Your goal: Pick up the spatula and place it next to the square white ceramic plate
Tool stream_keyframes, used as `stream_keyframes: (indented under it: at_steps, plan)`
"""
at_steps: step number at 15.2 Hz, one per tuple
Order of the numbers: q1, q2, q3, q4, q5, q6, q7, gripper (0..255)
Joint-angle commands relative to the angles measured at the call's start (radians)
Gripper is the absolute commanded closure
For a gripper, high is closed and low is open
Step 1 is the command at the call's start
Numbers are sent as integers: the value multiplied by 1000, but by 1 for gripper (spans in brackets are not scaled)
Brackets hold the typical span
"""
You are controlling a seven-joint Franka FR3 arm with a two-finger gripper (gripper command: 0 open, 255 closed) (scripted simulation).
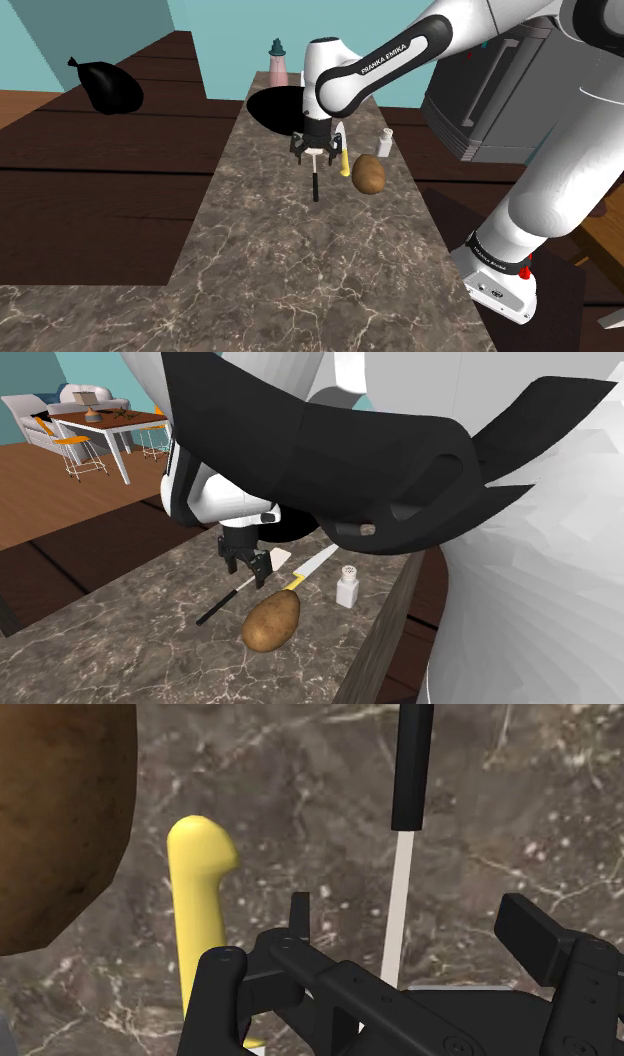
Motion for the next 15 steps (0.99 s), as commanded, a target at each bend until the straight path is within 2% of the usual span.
stream_keyframes:
  at_steps: [1, 4, 5, 15]
  plan:
    - [0, 1, 0, -1, 0, 2, 0, 0]
    - [0, 1, 0, -1, 0, 1, 0, 0]
    - [0, 1, 0, -1, 0, 1, 0, 255]
    - [0, -8, 0, 4, 3, -11, -2, 255]
